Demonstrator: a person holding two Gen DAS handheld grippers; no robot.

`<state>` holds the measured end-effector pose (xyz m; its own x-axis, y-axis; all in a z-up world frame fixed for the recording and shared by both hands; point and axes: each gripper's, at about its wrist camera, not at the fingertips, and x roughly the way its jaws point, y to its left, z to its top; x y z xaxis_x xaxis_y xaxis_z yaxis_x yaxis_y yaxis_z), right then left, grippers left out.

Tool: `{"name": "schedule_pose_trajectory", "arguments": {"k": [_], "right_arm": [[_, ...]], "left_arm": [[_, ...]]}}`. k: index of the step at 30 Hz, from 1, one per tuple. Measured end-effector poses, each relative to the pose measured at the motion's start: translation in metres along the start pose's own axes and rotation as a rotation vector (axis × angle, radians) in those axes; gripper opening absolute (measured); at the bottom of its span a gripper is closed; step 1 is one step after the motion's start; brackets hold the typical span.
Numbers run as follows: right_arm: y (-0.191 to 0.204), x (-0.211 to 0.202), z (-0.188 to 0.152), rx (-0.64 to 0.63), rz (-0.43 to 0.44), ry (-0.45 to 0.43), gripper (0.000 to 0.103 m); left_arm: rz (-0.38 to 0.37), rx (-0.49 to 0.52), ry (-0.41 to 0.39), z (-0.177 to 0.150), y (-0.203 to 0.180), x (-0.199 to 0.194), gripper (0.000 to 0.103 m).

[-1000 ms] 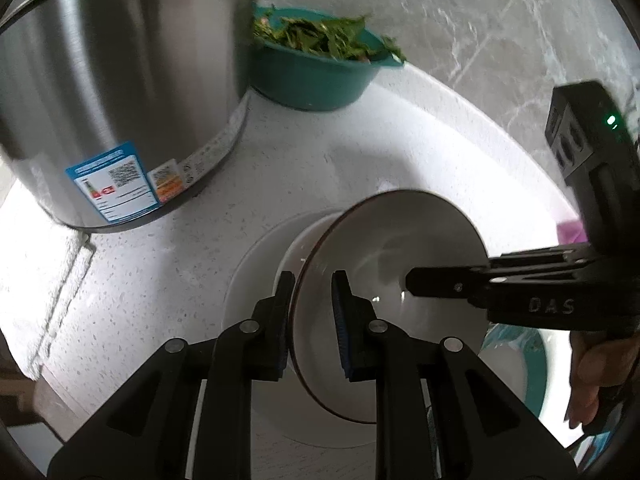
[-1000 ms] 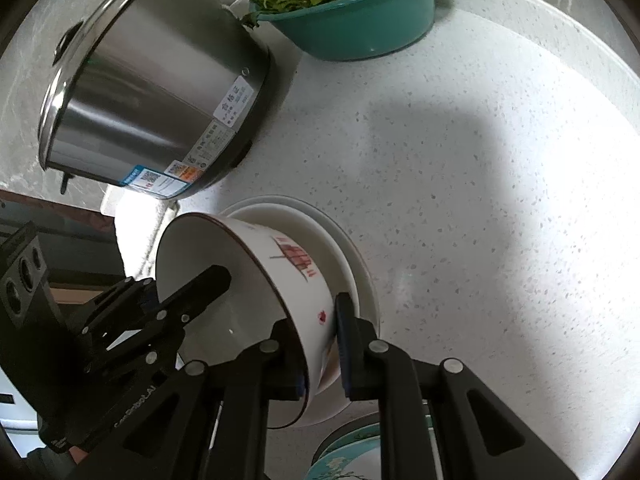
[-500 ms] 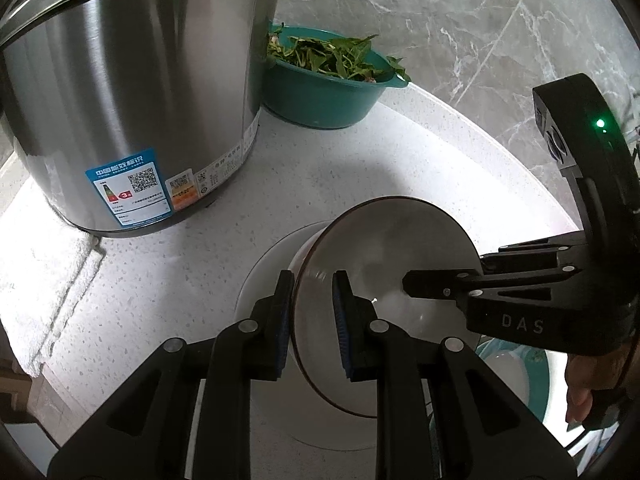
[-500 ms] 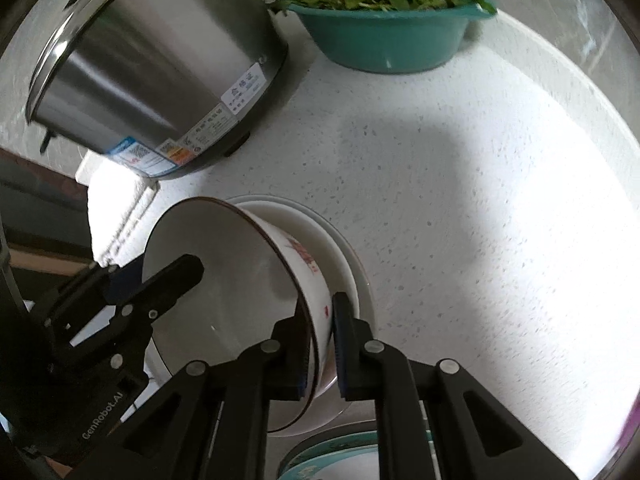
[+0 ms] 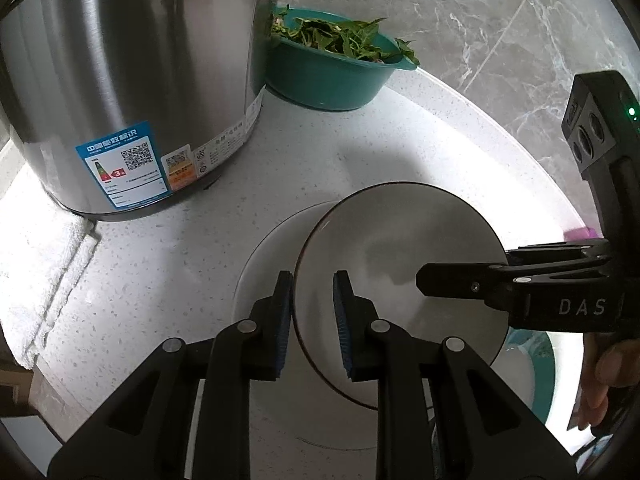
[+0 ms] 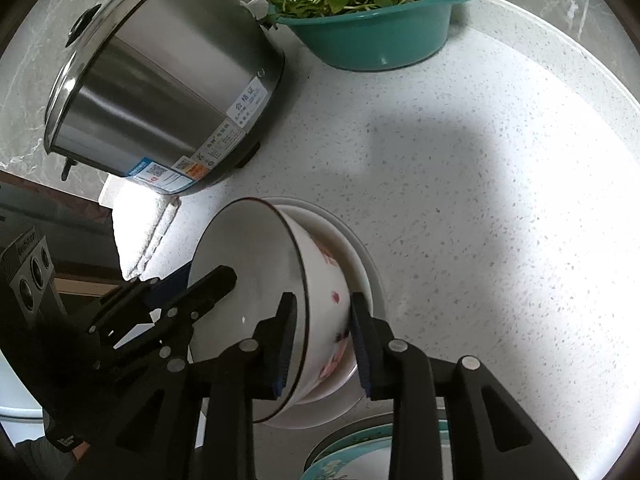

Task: Organize plates and bowls
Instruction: 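Open both grippers to release the red-floral bowl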

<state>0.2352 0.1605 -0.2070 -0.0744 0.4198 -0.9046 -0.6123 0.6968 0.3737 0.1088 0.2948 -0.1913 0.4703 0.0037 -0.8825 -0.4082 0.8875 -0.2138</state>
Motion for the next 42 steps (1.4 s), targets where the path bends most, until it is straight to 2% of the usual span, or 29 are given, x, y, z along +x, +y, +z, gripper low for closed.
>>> {"name": "schedule_pose_trajectory", "arguments": {"k": [4,7,16,20,24,26,28,30,34,38,40,42], "right_arm": [[-0.010,-0.003,-0.001,0.056,0.072,-0.001,0.037],[-0.011,-0.005,-0.002,0.062,0.076,0.004,0.038],[0.015,-0.009,-0.004,-0.086,-0.067,-0.014,0.045],[0.025,-0.009,-0.006,-0.157,-0.120,-0.019,0.047],[0.037,-0.005,-0.008,-0.251,-0.163,-0.019,0.054],[0.042,-0.005,-0.010,-0.305,-0.203,-0.027,0.054],[0.047,-0.010,-0.011,-0.354,-0.248,-0.056,0.062],[0.050,-0.015,-0.011,-0.379,-0.253,-0.085,0.070],[0.040,-0.019,-0.009,-0.341,-0.195,-0.096,0.072],[0.018,-0.038,-0.003,-0.236,-0.104,-0.147,0.072],[0.005,-0.043,-0.003,-0.195,-0.101,-0.160,0.072],[-0.014,-0.046,-0.005,-0.167,-0.125,-0.143,0.072]], "left_arm": [[0.009,0.004,0.012,-0.001,0.000,0.003,0.019],[0.017,0.012,0.031,-0.004,-0.002,0.009,0.019],[0.028,0.044,0.044,-0.004,-0.011,0.019,0.020],[0.040,0.039,0.047,-0.004,-0.009,0.022,0.033],[0.039,0.042,0.048,-0.006,-0.008,0.021,0.034],[0.040,0.046,0.049,-0.007,-0.008,0.020,0.034],[0.054,0.059,0.051,-0.008,-0.009,0.020,0.034],[0.066,0.071,0.068,-0.010,-0.011,0.024,0.036],[0.068,0.066,0.071,-0.013,-0.013,0.026,0.035],[0.027,0.035,0.037,-0.012,-0.008,0.013,0.036],[0.011,0.027,0.009,-0.011,-0.007,-0.002,0.042],[-0.003,0.006,-0.030,-0.011,-0.001,-0.021,0.059]]}}
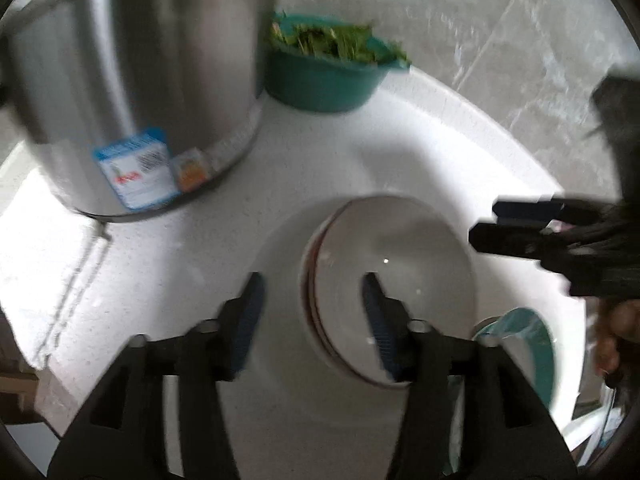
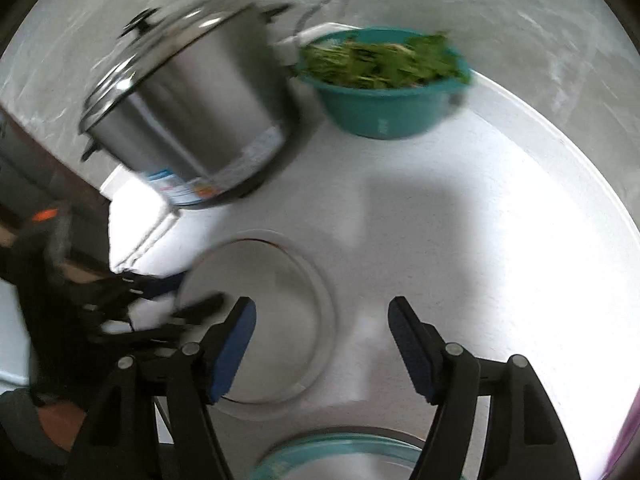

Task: Organize plates and bowls
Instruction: 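Open both grippers to release the red-floral bowl, then close both grippers on the rim of the nested bowl stack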

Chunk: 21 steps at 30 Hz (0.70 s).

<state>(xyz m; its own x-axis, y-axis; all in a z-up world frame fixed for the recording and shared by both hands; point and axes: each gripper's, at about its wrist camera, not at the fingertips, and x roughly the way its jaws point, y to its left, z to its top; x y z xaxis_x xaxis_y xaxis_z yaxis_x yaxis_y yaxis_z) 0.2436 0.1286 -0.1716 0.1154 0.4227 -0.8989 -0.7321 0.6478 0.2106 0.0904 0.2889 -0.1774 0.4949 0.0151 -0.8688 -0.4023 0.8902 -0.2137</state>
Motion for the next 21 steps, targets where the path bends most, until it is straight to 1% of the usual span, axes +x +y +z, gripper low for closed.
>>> {"name": "schedule_pose_trajectory", "arguments": {"k": [1,3,5,7,8,10,13,15,21], "right_arm": [[-0.005,0.000,-0.004,0.010,-0.004,0.009,0.072],[-0.016,-0.001,-0.013,0.036,0.012,0.033,0.072],[-0.019,0.001,-0.023,0.034,0.019,0.061,0.072],[-0.015,0.005,-0.033,0.020,0.018,0.090,0.071],[-0.014,0.009,-0.036,0.017,0.020,0.110,0.070],[-0.009,0.019,-0.039,0.012,0.017,0.140,0.066],[-0.006,0.029,-0.041,0.011,0.030,0.162,0.064],[-0.005,0.033,-0.037,0.015,0.034,0.164,0.064],[0.002,0.048,-0.032,0.006,0.017,0.190,0.064]], "left_arm": [[-0.006,-0.011,-0.027,-0.001,0.005,-0.011,0.061],[-0.004,-0.026,-0.072,-0.008,0.018,-0.030,0.062],[-0.014,-0.019,-0.079,-0.013,0.031,-0.036,0.062],[-0.003,0.001,-0.049,-0.021,0.042,-0.032,0.062],[0.010,-0.001,-0.021,-0.024,0.049,-0.026,0.062],[0.015,-0.013,0.001,-0.029,0.056,-0.022,0.062],[0.021,-0.001,0.038,-0.032,0.060,-0.010,0.062],[0.005,0.013,0.062,-0.033,0.058,-0.001,0.062],[0.009,0.037,0.092,-0.028,0.051,0.026,0.062]]}}
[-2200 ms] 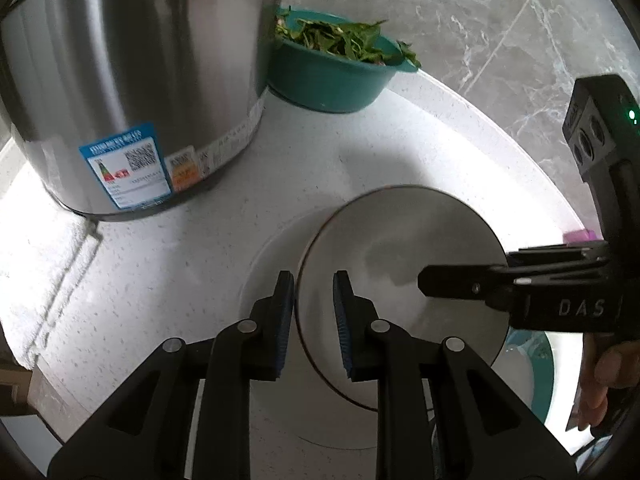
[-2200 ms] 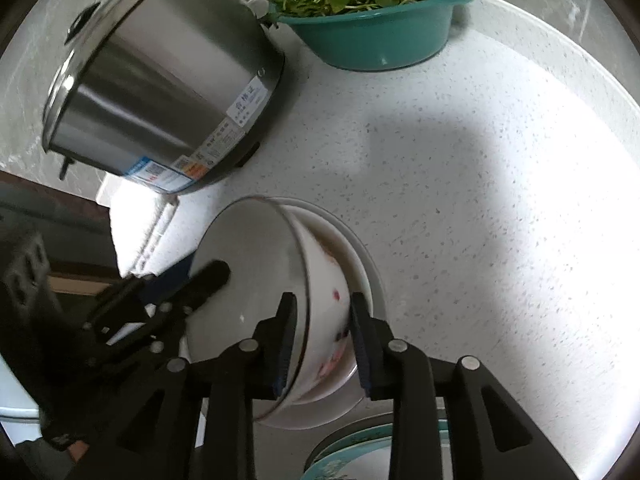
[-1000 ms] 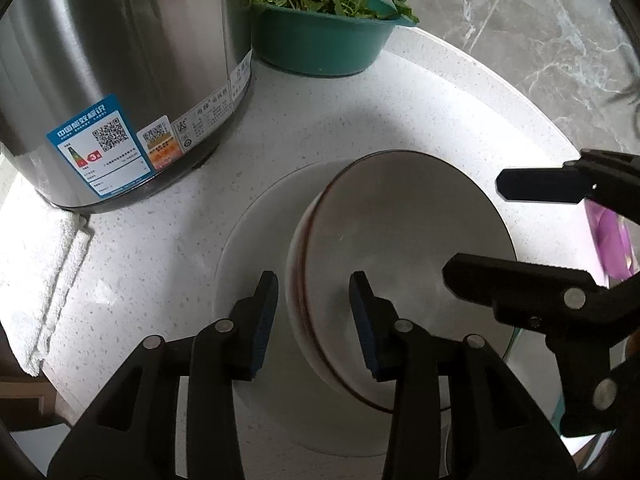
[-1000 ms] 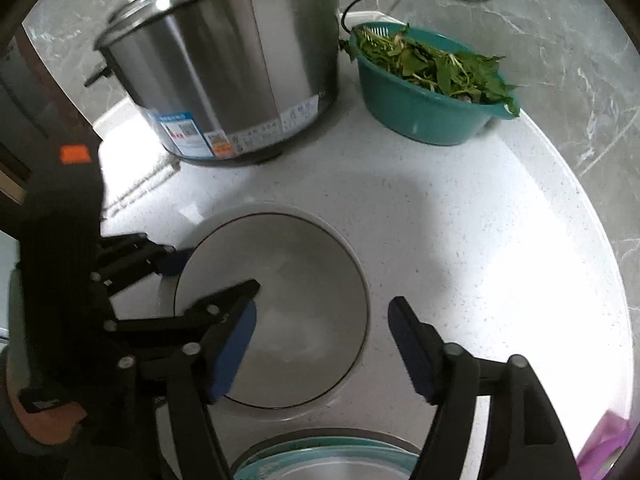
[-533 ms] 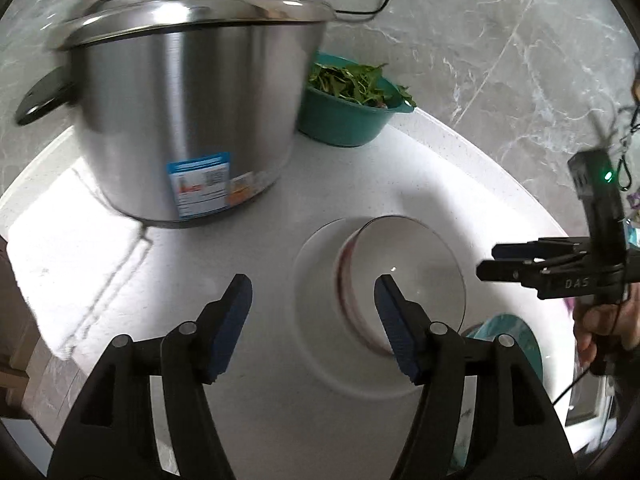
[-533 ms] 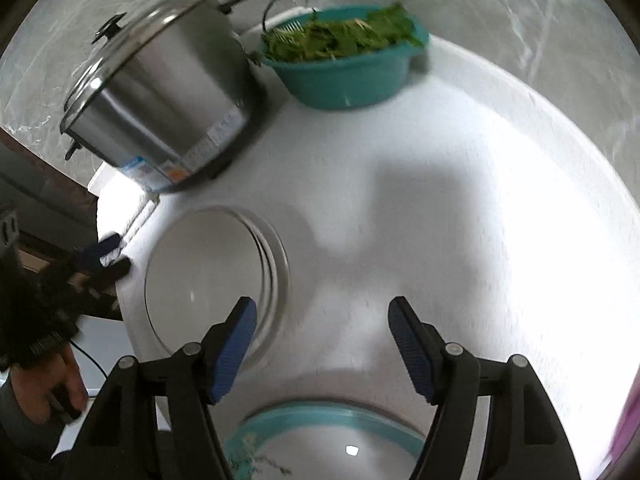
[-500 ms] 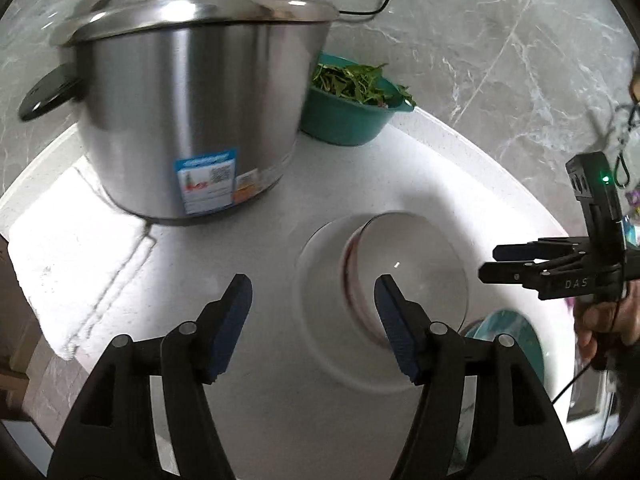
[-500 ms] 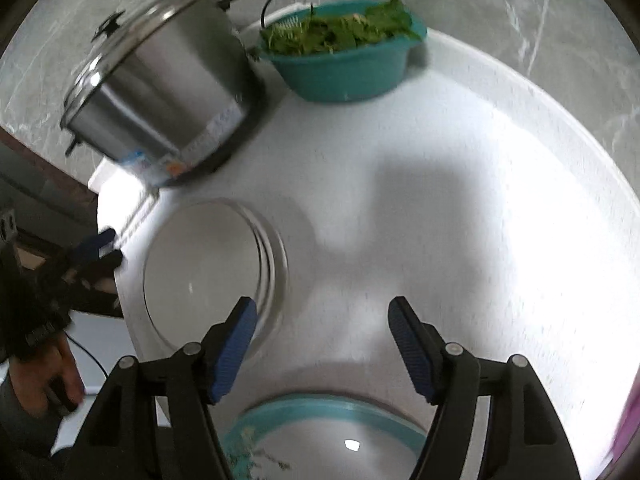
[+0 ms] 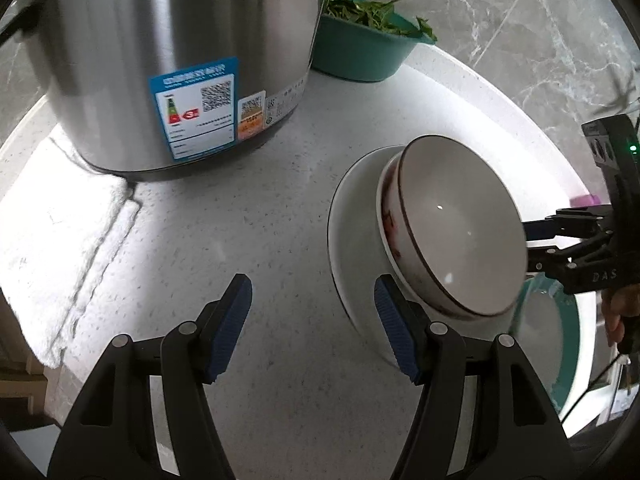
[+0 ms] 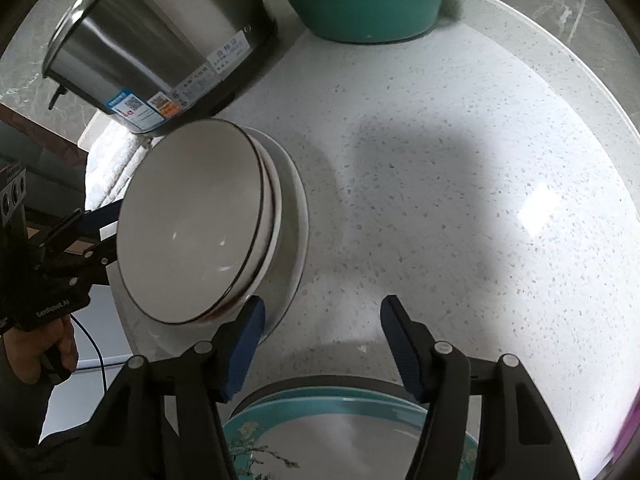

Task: Organize plates and bowls
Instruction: 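Close both grippers on the rim of the nested bowl stack, then carry the nested bowls with both grippers over the teal plate stack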

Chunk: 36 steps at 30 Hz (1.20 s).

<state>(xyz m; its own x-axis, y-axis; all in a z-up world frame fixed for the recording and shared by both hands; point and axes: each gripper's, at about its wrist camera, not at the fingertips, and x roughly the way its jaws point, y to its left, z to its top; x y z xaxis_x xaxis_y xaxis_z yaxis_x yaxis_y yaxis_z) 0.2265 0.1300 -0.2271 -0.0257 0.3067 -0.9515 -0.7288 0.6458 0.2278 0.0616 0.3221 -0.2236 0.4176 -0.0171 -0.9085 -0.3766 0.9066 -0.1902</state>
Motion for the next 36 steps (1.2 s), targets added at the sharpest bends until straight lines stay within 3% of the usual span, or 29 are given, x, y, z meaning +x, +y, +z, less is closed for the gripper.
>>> {"name": "schedule_pose_trajectory", "arguments": {"k": [7,13,17,23,27,36], "right_arm": [[-0.002,0.021,0.009,0.020,-0.002,-0.017,0.057],[-0.004,0.028,0.017,0.024,0.056,-0.057,0.051],[-0.003,0.036,0.019,0.017,0.111,-0.054,0.045],[0.000,0.040,0.021,0.038,0.132,-0.072,0.023],[0.008,0.042,0.025,0.028,0.097,-0.073,0.021],[0.007,0.037,0.019,0.031,0.058,-0.091,0.020]], "left_arm": [[0.048,0.021,0.056,0.010,-0.006,0.032,0.062],[0.073,0.020,0.077,0.018,-0.010,0.058,0.062],[0.048,-0.004,0.070,0.029,-0.009,0.069,0.062],[0.009,0.022,0.057,0.044,-0.019,0.078,0.033],[-0.006,0.019,0.065,0.058,-0.025,0.086,0.017],[0.045,0.049,0.068,0.072,-0.044,0.091,0.014]]}}
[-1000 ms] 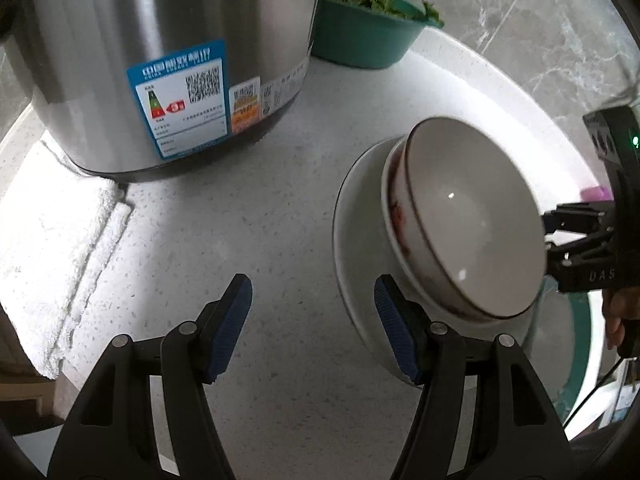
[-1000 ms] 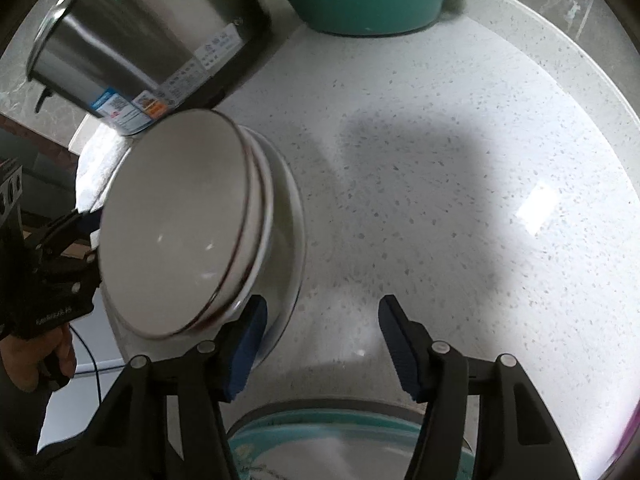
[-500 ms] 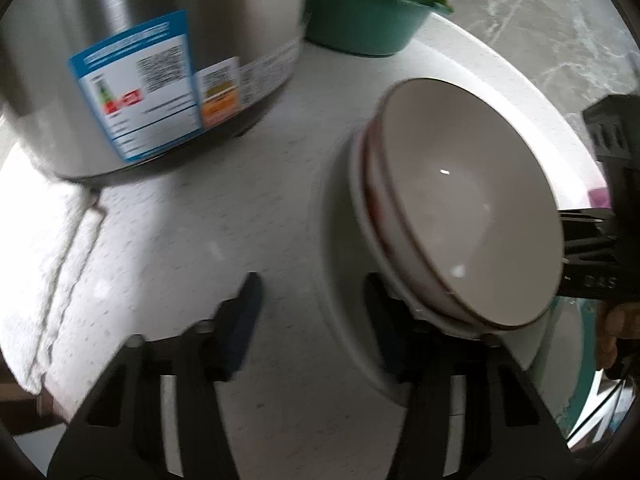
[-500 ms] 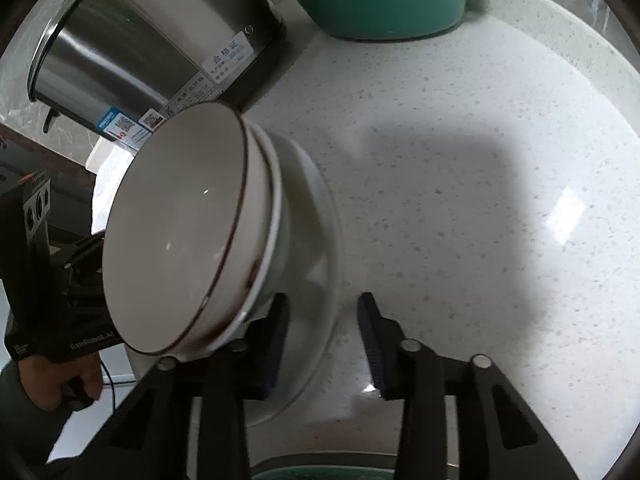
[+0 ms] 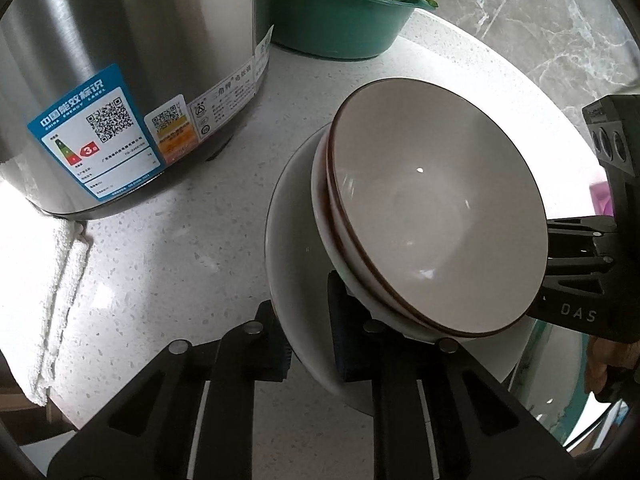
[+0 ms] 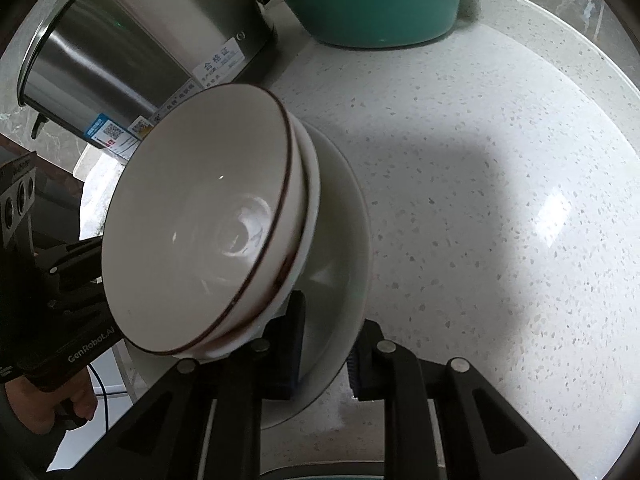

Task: Organize plates and bowls
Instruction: 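Carry the nested bowls with both grippers over the teal plate stack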

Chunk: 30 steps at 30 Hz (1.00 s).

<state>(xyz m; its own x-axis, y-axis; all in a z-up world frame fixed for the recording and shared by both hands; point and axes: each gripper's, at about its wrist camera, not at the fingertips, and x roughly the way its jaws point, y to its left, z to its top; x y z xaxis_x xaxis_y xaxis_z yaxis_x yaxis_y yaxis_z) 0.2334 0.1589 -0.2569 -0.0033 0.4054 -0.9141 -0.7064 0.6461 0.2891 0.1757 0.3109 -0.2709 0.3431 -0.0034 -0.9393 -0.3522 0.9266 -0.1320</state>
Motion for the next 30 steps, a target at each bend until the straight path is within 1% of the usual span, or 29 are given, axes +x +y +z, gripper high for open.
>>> {"name": "schedule_pose_trajectory", "arguments": {"k": [6,8,16,19,24,30], "right_arm": [[-0.006,-0.011,-0.006,0.019,-0.003,-0.008,0.020],[-0.009,-0.018,-0.010,0.025,-0.006,-0.014,0.020],[-0.013,-0.048,-0.020,0.047,-0.019,-0.056,0.020],[-0.016,-0.065,-0.028,0.062,-0.028,-0.076,0.020],[-0.026,-0.095,-0.048,0.102,-0.050,-0.117,0.020],[-0.037,-0.123,-0.088,0.184,-0.080,-0.156,0.021]], "left_arm": [[-0.004,0.015,0.004,-0.006,-0.011,-0.009,0.014],[-0.006,0.019,0.000,-0.014,-0.014,-0.019,0.014],[-0.022,0.059,-0.027,-0.014,-0.029,-0.047,0.014],[-0.034,0.080,-0.039,-0.021,-0.038,-0.063,0.014],[-0.066,0.142,-0.051,-0.023,-0.067,-0.083,0.014],[-0.113,0.238,-0.044,-0.035,-0.114,-0.097,0.015]]}}
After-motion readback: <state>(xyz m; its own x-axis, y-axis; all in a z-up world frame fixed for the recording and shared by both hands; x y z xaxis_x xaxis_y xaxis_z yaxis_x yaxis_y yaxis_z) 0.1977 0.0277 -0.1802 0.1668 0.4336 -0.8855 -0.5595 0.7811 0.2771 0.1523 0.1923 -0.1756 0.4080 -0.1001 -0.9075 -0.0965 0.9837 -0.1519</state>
